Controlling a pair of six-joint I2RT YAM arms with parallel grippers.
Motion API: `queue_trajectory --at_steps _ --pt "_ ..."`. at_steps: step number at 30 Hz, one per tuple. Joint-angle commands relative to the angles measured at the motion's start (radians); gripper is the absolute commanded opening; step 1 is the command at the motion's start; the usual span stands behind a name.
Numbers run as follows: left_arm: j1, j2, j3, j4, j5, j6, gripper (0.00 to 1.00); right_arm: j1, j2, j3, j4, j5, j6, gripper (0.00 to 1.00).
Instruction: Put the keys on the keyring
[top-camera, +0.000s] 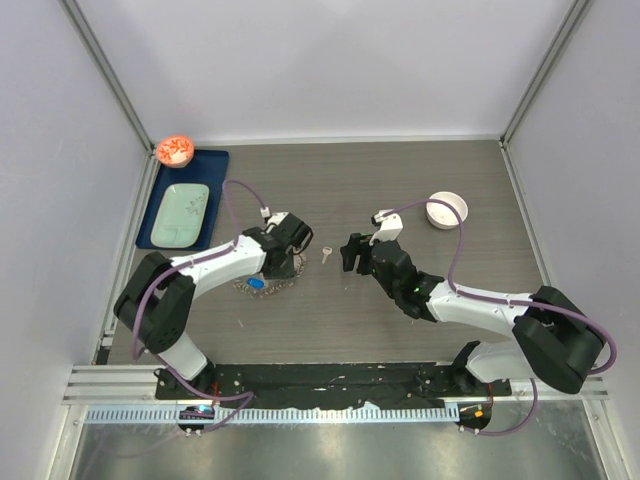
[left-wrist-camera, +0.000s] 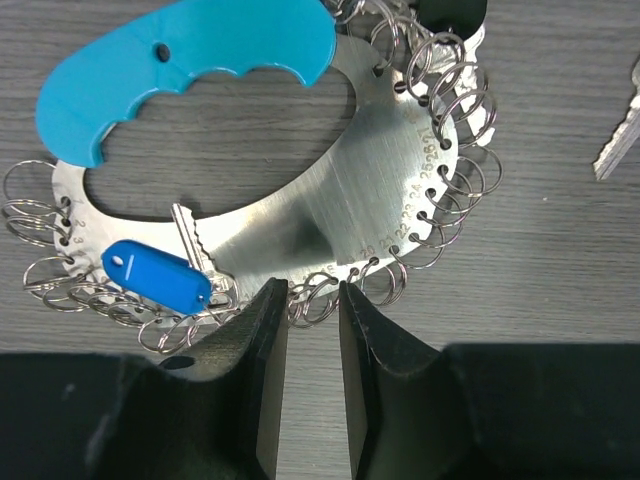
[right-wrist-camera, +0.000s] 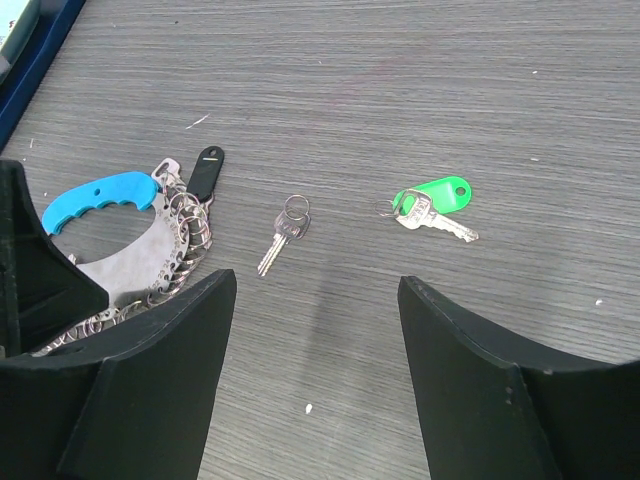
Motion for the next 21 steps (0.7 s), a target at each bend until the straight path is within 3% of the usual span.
queue_trajectory --at_steps 1,10,21 --pt "-0.005 0.021 0.032 -0.017 0.026 0.01 0.3 0.004 -0.014 -0.003 0.067 0.033 0.013 0.72" --pt "-0.015 0.029 0.031 -0.031 0.035 0.01 0.21 0.004 -0.009 -0.004 0.07 0.03 0.011 0.72" --pt "-0.02 0.049 0.023 -0.031 0.037 0.013 0.19 0.004 -0.008 -0.004 0.075 0.027 0.011 0.72"
